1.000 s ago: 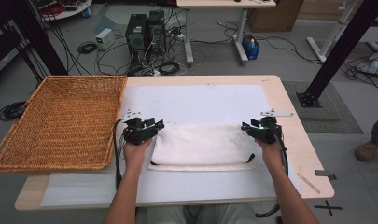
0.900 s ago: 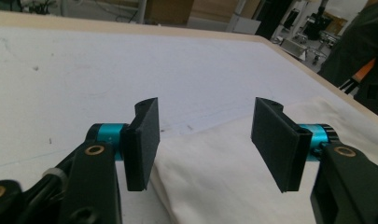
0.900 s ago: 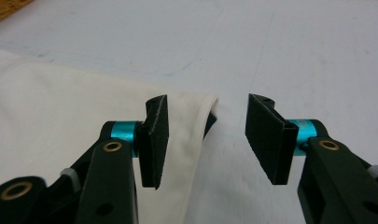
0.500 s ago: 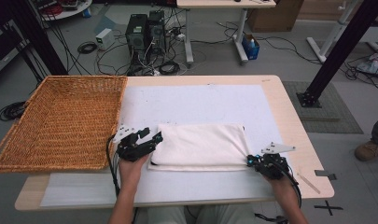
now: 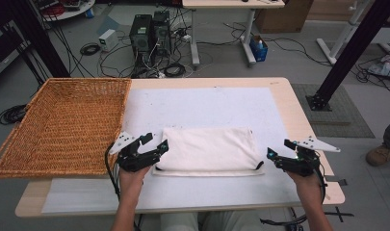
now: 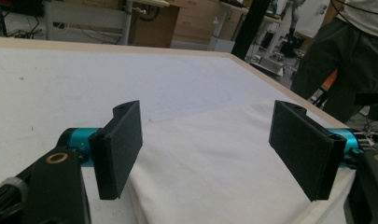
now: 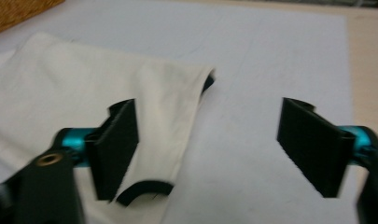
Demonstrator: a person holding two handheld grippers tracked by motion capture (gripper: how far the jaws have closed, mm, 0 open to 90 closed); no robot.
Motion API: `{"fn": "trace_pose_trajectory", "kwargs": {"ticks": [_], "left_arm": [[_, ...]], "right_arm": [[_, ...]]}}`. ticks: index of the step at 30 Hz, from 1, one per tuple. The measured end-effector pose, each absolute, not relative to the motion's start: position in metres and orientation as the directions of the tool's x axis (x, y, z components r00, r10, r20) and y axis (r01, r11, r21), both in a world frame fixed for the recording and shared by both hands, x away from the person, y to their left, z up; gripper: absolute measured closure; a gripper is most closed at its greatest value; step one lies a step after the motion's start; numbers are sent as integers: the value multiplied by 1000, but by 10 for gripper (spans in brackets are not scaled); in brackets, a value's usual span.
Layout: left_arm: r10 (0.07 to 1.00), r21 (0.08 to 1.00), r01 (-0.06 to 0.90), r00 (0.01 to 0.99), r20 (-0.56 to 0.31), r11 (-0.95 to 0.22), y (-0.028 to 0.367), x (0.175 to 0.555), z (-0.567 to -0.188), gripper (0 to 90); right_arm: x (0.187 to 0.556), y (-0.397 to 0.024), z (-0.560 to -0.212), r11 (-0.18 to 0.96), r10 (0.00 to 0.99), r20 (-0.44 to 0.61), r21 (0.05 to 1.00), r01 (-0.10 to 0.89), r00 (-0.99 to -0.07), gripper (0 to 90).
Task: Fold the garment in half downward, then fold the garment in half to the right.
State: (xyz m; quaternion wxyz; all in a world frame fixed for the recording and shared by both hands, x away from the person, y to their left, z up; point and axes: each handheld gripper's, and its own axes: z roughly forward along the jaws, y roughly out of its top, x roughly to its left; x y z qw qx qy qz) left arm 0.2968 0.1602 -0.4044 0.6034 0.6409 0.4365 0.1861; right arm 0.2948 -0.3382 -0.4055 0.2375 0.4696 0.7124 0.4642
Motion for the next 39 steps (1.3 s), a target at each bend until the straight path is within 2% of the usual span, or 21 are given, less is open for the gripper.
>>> {"fn": "trace_pose_trajectory", "kwargs": {"ticks": [2, 14, 27, 32, 35, 37, 39], "left_arm": [[782, 938, 329, 555, -282, 105, 161, 297, -402, 257], [784, 925, 366, 542, -301, 101, 163, 292, -407, 258], [807, 917, 398, 530, -260, 34, 159, 290, -416, 258], [834, 888, 460, 489, -254, 1, 156, 291, -428, 258], [869, 840, 542, 422, -257, -16, 155, 294, -434, 260], [887, 795, 606, 372, -273, -9, 154, 294, -439, 289], [899, 788, 615, 355, -258, -17, 152, 291, -442, 341]], "right_arm": [[298, -342, -402, 124, 900, 82, 894, 431, -428, 105], [300, -346, -407, 124, 904, 88, 883, 453, -419, 105], [297, -349, -406, 85, 890, 126, 899, 430, -439, 105], [297, -348, -407, 92, 886, 125, 896, 434, -447, 105], [296, -346, -408, 99, 883, 122, 895, 434, -453, 105], [296, -345, -409, 101, 880, 125, 894, 437, -459, 105], [296, -343, -411, 103, 871, 133, 892, 441, -473, 105]]}}
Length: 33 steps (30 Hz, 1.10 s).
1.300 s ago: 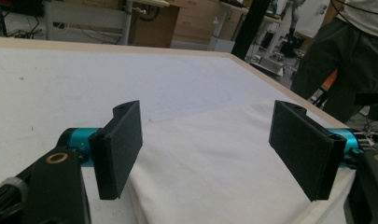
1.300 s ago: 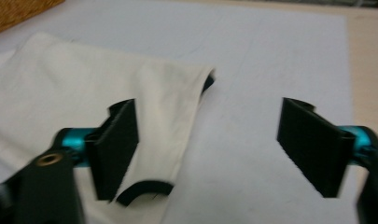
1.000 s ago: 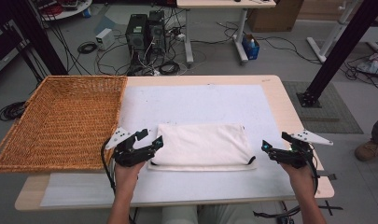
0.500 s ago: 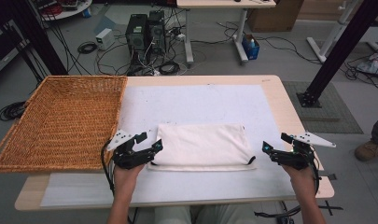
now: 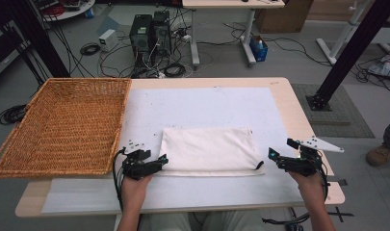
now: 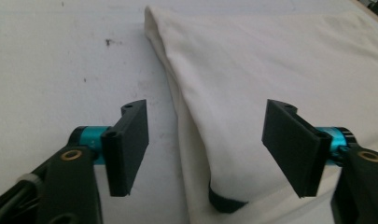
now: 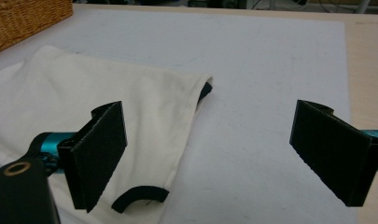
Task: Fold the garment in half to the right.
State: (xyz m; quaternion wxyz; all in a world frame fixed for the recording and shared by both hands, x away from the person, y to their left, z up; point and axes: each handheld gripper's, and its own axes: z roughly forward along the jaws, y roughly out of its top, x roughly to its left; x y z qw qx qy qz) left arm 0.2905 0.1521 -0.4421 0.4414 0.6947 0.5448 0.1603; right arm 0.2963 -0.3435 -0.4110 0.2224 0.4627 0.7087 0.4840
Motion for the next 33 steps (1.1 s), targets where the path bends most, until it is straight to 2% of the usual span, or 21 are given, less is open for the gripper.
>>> {"fn": "trace_pose_trajectory", "kwargs": {"ticks": [8, 10, 12, 17, 21, 23, 25, 28, 29, 31, 33], "left_arm": [[931, 776, 628, 319, -176, -69, 141, 283, -453, 352], [939, 777, 625, 308, -150, -81, 139, 281, -452, 404], [939, 776, 627, 303, -164, -66, 139, 279, -452, 460], [917, 773, 631, 341, -208, -59, 138, 275, -454, 719], [917, 766, 641, 333, -219, -50, 137, 275, -454, 767], [919, 748, 664, 279, -279, 25, 137, 275, -454, 779], [917, 741, 670, 258, -303, 56, 138, 274, -455, 786], [915, 747, 663, 270, -301, 50, 139, 273, -456, 787], [912, 747, 663, 271, -308, 55, 139, 273, -456, 787], [908, 743, 666, 270, -321, 65, 141, 273, -457, 788], [904, 741, 667, 268, -332, 74, 142, 273, -457, 788]], "right_arm": [[298, -334, -413, 130, 845, 134, 887, 443, -517, 105], [298, -329, -409, 126, 840, 139, 890, 437, -525, 105], [299, -325, -406, 131, 833, 136, 893, 430, -536, 105], [304, -308, -398, 163, 811, 115, 897, 411, -574, 105], [314, -286, -394, 208, 790, 98, 886, 415, -605, 105], [322, -271, -393, 228, 777, 91, 881, 414, -623, 105], [331, -255, -391, 248, 754, 94, 876, 413, -651, 106], [348, -227, -386, 288, 721, 85, 866, 409, -687, 106], [354, -217, -384, 302, 708, 87, 860, 411, -701, 113], [366, -194, -381, 337, 678, 86, 846, 413, -730, 185], [379, -170, -381, 381, 633, 84, 832, 404, -769, 304]]}}
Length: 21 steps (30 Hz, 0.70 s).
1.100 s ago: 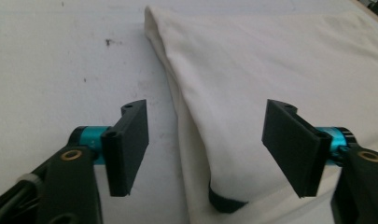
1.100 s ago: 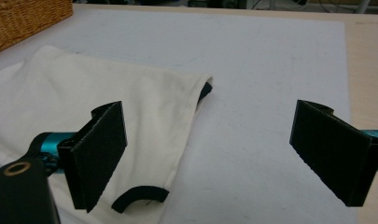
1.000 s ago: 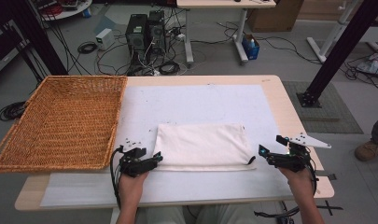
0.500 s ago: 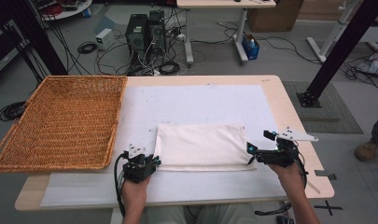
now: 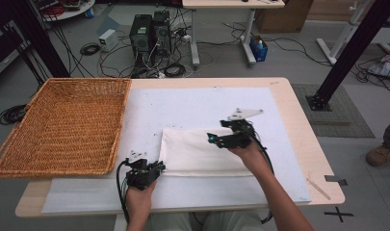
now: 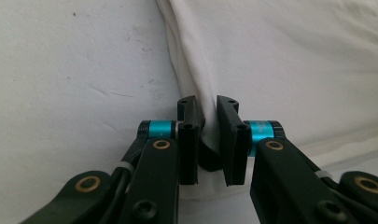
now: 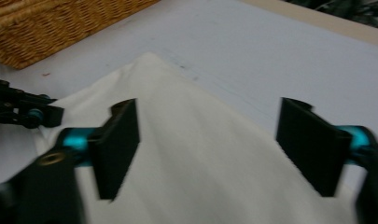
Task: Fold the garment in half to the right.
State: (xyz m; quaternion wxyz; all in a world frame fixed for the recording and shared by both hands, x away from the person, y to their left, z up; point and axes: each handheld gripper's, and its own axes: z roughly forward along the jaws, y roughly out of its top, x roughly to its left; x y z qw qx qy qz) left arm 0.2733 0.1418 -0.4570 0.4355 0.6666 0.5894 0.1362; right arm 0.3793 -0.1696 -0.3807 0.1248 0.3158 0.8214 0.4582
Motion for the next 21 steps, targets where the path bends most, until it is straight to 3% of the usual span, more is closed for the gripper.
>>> {"fn": "trace_pose_trajectory", "kwargs": {"ticks": [3, 12, 17, 21], "left_arm": [[902, 741, 667, 270, -337, 78, 142, 274, -457, 788], [892, 734, 672, 267, -365, 99, 145, 274, -459, 786], [891, 733, 672, 268, -367, 100, 145, 274, -459, 787], [901, 742, 666, 269, -341, 81, 142, 273, -458, 787]], "right_arm": [[399, -133, -386, 445, 596, 93, 789, 424, -798, 425], [437, -47, -403, 572, 548, 58, 703, 424, -834, 473], [452, -21, -414, 618, 533, 39, 665, 420, -845, 501], [457, -10, -427, 647, 517, 47, 633, 426, -855, 580]]}}
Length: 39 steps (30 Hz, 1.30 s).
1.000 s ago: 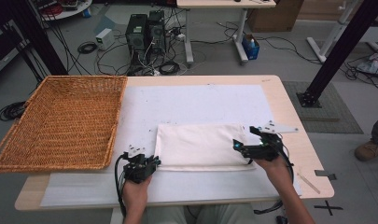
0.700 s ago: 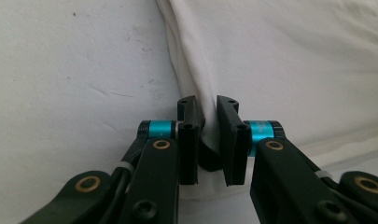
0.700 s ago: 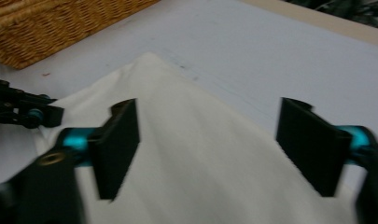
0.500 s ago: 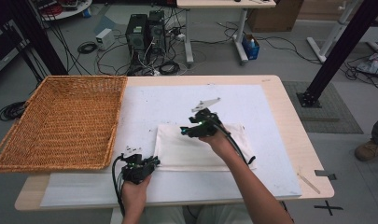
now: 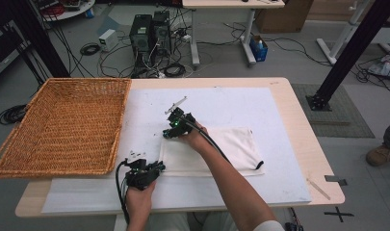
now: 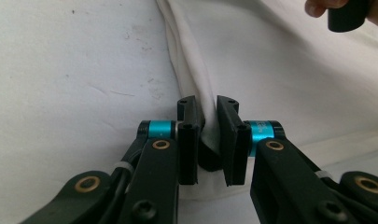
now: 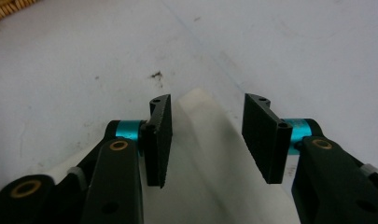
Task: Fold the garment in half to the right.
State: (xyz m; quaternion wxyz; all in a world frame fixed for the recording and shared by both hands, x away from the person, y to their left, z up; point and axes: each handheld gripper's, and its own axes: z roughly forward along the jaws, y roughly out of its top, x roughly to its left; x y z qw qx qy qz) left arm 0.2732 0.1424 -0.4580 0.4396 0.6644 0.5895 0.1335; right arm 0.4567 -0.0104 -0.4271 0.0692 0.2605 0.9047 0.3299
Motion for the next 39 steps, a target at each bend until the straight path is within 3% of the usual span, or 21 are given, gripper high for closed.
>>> {"fn": "trace_pose_trajectory", "kwargs": {"ticks": [8, 12, 22, 28, 39], "left_arm": [[897, 736, 670, 264, -355, 94, 144, 274, -458, 794], [889, 736, 668, 264, -374, 111, 146, 273, -459, 805], [849, 809, 554, 315, -423, 198, 151, 248, -447, 814], [839, 841, 513, 373, -396, 169, 141, 250, -416, 813], [782, 865, 491, 497, -375, 102, 91, 274, -387, 812]], "right_arm": [[455, -5, -435, 646, 535, 38, 626, 437, -844, 797], [453, -4, -434, 649, 531, 37, 625, 435, -846, 841], [441, -23, -416, 510, 510, 126, 752, 417, -851, 849], [437, -41, -407, 371, 501, 237, 810, 454, -833, 850], [442, -103, -384, 204, 496, 319, 861, 466, -808, 850]]}}
